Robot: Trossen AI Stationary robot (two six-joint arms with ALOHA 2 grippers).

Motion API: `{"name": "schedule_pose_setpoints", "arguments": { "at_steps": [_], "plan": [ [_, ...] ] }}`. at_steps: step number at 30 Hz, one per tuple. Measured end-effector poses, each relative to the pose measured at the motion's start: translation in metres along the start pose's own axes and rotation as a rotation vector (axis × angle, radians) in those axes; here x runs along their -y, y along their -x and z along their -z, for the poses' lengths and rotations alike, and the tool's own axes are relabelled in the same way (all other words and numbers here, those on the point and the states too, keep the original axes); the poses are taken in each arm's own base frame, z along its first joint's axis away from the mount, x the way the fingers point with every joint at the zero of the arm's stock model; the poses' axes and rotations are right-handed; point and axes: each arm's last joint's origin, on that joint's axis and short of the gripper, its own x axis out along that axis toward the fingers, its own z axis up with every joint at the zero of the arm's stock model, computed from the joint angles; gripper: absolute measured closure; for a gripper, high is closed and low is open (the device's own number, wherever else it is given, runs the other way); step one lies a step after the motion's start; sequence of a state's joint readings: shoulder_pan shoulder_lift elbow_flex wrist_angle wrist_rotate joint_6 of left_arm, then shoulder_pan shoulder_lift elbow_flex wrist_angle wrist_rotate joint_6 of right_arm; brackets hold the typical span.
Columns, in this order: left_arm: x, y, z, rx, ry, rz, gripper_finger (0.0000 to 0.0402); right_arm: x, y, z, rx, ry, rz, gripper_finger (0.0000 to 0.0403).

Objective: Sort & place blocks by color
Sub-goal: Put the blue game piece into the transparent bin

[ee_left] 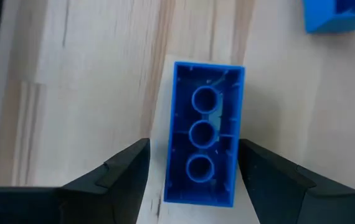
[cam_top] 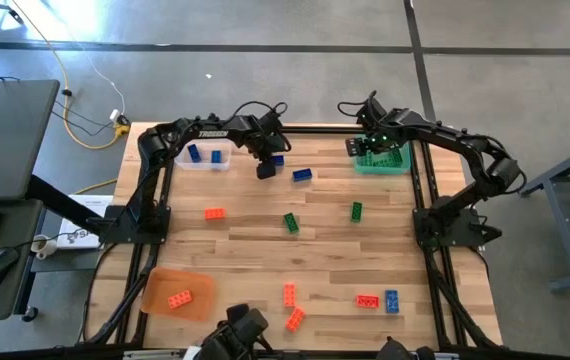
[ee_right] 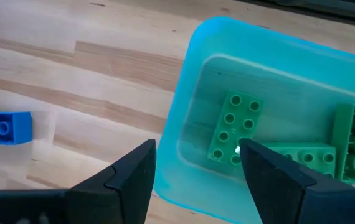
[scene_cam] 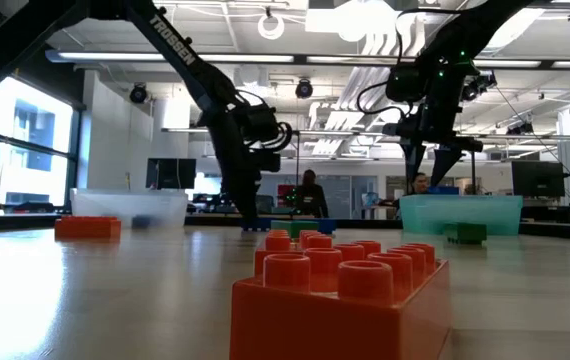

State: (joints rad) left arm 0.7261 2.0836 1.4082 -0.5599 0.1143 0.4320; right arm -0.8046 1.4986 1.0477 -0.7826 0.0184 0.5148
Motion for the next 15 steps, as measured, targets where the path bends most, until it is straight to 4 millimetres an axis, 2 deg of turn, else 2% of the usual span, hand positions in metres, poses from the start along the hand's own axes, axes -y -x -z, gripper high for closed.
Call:
{"name": "schedule_pose_setpoints", "arguments": {
  "at_steps": [5, 7, 11, 15],
  "plan": [
    [0.0006, -0.0022, 0.0003, -0.005, -0.009, 0.0, 0.0193, -0.0007, 0.0, 0.0004, -0.015, 0.006, -0.025, 0.0182],
    [0.0009, -0.0016, -0.0004, -0.001, -0.017, -0.001, 0.0219, -0.0013, 0.0, 0.0007, -0.026, 0.02, -0.047, 0.0182],
    [0.001, 0.0008, -0.0014, 0.007, -0.021, -0.005, 0.0297, -0.0036, 0.0003, 0.0021, -0.048, 0.026, -0.087, 0.0182],
    [0.0008, 0.0011, -0.0007, 0.003, -0.018, -0.003, 0.0304, -0.0094, 0.0032, 0.0061, -0.051, 0.046, -0.106, 0.0182]
  ]
}}
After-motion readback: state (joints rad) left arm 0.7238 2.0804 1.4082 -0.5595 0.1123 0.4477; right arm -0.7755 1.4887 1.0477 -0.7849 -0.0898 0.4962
